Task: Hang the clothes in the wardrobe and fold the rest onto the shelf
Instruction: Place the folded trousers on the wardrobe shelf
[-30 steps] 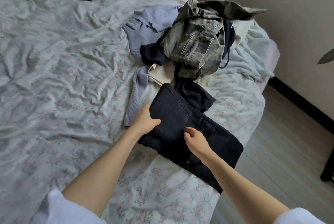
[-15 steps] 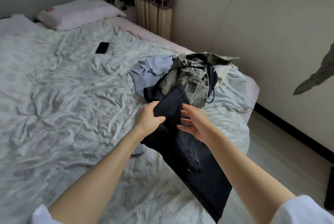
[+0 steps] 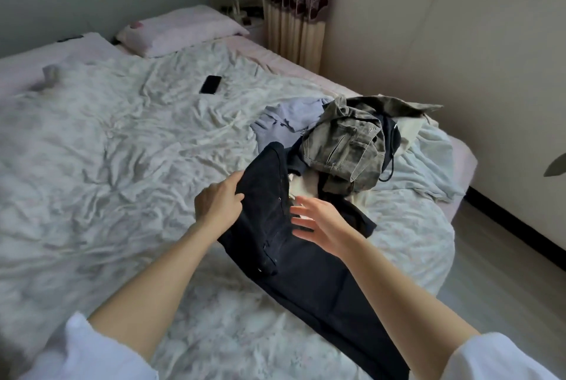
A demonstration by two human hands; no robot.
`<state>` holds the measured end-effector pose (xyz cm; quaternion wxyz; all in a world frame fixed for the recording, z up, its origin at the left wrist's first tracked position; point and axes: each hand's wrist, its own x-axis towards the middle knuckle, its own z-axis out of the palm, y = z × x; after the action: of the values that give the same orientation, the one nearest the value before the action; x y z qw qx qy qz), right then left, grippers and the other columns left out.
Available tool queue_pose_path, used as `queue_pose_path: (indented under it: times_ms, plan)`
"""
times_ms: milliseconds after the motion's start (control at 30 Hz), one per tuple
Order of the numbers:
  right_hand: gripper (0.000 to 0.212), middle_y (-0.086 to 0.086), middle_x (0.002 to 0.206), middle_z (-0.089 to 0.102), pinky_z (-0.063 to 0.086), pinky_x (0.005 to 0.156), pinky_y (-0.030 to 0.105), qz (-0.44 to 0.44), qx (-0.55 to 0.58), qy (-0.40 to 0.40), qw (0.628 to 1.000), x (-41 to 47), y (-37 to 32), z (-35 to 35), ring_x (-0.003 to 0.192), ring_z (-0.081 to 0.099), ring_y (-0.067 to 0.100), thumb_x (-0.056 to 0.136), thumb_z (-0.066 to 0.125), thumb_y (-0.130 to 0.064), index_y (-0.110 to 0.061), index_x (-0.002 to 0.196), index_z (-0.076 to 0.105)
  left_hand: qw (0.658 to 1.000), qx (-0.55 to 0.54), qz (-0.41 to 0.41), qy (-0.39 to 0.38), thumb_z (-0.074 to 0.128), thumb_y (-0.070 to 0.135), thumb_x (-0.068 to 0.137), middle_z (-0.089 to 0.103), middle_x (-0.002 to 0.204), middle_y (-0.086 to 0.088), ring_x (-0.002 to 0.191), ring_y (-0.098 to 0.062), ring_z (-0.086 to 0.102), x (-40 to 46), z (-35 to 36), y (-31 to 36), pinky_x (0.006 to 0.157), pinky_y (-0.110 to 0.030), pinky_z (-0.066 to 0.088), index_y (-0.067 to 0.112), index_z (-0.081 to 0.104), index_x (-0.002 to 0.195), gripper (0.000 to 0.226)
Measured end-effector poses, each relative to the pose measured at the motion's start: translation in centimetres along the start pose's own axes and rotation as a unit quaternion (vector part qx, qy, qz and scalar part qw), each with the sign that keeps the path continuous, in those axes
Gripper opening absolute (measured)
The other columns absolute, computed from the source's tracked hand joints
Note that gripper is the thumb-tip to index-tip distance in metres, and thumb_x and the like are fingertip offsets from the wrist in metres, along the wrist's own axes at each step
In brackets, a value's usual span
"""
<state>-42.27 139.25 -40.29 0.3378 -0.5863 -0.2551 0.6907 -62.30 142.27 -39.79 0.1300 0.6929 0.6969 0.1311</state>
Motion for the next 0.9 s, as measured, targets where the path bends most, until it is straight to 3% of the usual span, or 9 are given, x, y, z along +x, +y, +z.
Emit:
queue_pose_path:
  times_ms: [267, 467, 567, 700, 767, 800, 900]
  plan:
    - [0.038, 0.011, 0.125, 0.057, 0.048, 0.092, 0.043, 0.044, 0.045, 0.074, 0.995, -0.1, 4.7, -7.2, 0.114, 0.054, 0.030, 0.098, 0.045, -0.030, -0.012, 0.132, 0.047, 0.993, 0.040, 0.112, -0.016, 0.050, 0.016, 0.094, 0.065, 0.083, -0.010, 0.079, -0.030, 0.061, -3.4, 6.6, 5.1, 0.061, -0.033, 0.039, 0.031, 0.042, 0.134, 0.044]
    - [0.040, 0.009, 0.114, 0.065, 0.054, 0.082, 0.042, 0.031, 0.096, 0.052, 0.994, -0.5, 6.6, -10.4, 0.104, 0.063, 0.029, 0.092, 0.050, -0.048, -0.016, 0.116, 0.054, 0.969, 0.020, 0.225, -0.100, 0.047, 0.029, 0.095, 0.068, 0.097, -0.005, 0.093, -0.027, 0.062, -7.5, 9.9, 8.8, 0.072, -0.035, 0.046, 0.035, 0.035, 0.142, 0.049]
    - [0.039, 0.006, 0.096, 0.073, 0.057, 0.073, 0.037, 0.026, 0.071, 0.051, 0.996, -0.9, 7.8, -11.8, 0.089, 0.070, 0.022, 0.088, 0.056, -0.048, -0.015, 0.108, 0.065, 0.944, -0.030, 0.271, -0.184, 0.048, 0.034, 0.092, 0.066, 0.106, -0.003, 0.100, -0.024, 0.059, -9.7, 11.9, 9.9, 0.075, -0.033, 0.044, 0.036, 0.033, 0.142, 0.052]
    - [0.031, 0.005, 0.084, 0.068, 0.052, 0.055, 0.029, 0.038, 0.042, 0.153, 0.987, -0.8, 10.8, -13.6, 0.072, 0.068, 0.019, 0.089, 0.062, -0.028, -0.007, 0.111, 0.058, 0.902, -0.084, 0.210, -0.368, 0.050, 0.052, 0.088, 0.058, 0.125, 0.001, 0.119, -0.017, 0.049, -11.3, 14.7, 10.5, 0.089, -0.029, 0.039, 0.038, 0.035, 0.141, 0.057]
    - [0.022, 0.009, 0.093, 0.067, 0.056, 0.061, 0.035, 0.061, 0.017, 0.210, 0.976, -0.4, 12.7, -14.5, 0.080, 0.068, 0.024, 0.091, 0.057, -0.017, -0.007, 0.111, 0.057, 0.908, -0.093, 0.199, -0.356, 0.048, 0.047, 0.091, 0.054, 0.133, 0.006, 0.127, -0.016, 0.042, -11.5, 15.9, 10.0, 0.101, -0.035, 0.037, 0.031, 0.046, 0.135, 0.047]
    - [0.019, 0.012, 0.098, 0.066, 0.057, 0.070, 0.039, 0.074, 0.009, 0.236, 0.969, -0.2, 13.9, -15.0, 0.087, 0.066, 0.027, 0.092, 0.055, -0.013, -0.007, 0.110, 0.056, 0.921, -0.085, 0.189, -0.331, 0.046, 0.043, 0.093, 0.051, 0.136, 0.007, 0.129, -0.016, 0.039, -11.4, 16.6, 9.5, 0.104, -0.038, 0.036, 0.028, 0.049, 0.134, 0.044]
    - [0.017, 0.014, 0.106, 0.062, 0.051, 0.090, 0.049, 0.107, -0.002, 0.283, 0.953, 0.0, 16.7, -16.0, 0.098, 0.062, 0.032, 0.093, 0.051, -0.009, -0.009, 0.110, 0.054, 0.952, -0.045, 0.085, -0.290, 0.043, 0.037, 0.096, 0.031, 0.150, 0.002, 0.136, -0.022, 0.026, -10.6, 18.1, 7.0, 0.107, -0.043, 0.031, 0.024, 0.035, 0.142, 0.049]
